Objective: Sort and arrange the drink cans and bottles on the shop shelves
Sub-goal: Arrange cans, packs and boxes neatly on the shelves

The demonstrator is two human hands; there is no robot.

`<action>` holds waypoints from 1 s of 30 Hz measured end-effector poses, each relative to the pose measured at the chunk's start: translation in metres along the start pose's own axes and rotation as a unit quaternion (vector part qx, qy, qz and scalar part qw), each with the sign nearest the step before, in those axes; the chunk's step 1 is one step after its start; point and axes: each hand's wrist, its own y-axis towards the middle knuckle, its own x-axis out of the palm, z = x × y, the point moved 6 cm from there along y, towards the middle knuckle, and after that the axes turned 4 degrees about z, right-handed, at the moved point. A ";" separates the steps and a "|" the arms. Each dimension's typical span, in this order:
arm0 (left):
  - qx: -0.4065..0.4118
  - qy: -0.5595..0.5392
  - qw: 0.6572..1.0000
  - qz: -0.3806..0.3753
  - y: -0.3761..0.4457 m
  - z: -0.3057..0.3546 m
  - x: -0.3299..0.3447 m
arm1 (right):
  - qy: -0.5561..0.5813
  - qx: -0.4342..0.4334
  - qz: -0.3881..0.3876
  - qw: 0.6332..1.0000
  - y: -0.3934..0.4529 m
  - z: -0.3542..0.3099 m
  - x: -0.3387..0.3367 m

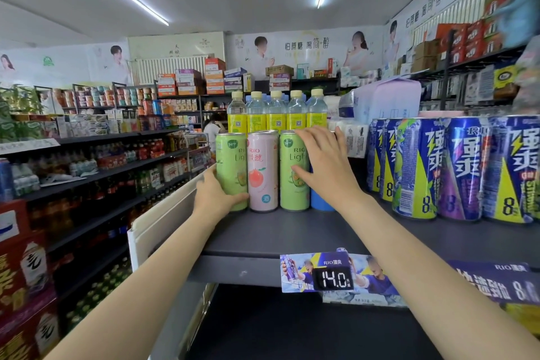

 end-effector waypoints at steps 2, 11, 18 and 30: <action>-0.017 0.030 0.999 0.007 0.000 -0.001 0.000 | 0.001 -0.003 0.000 1.000 0.000 0.000 0.001; -0.022 -0.057 0.998 -0.022 -0.005 0.002 0.004 | -0.003 -0.003 0.001 1.000 0.001 0.000 0.002; -0.012 -0.046 0.999 0.005 -0.001 0.000 0.001 | -0.006 0.001 -0.002 1.000 0.000 0.001 0.002; -0.018 -0.096 0.994 -0.048 -0.004 0.002 0.006 | 0.010 0.000 0.007 1.000 0.000 0.001 0.002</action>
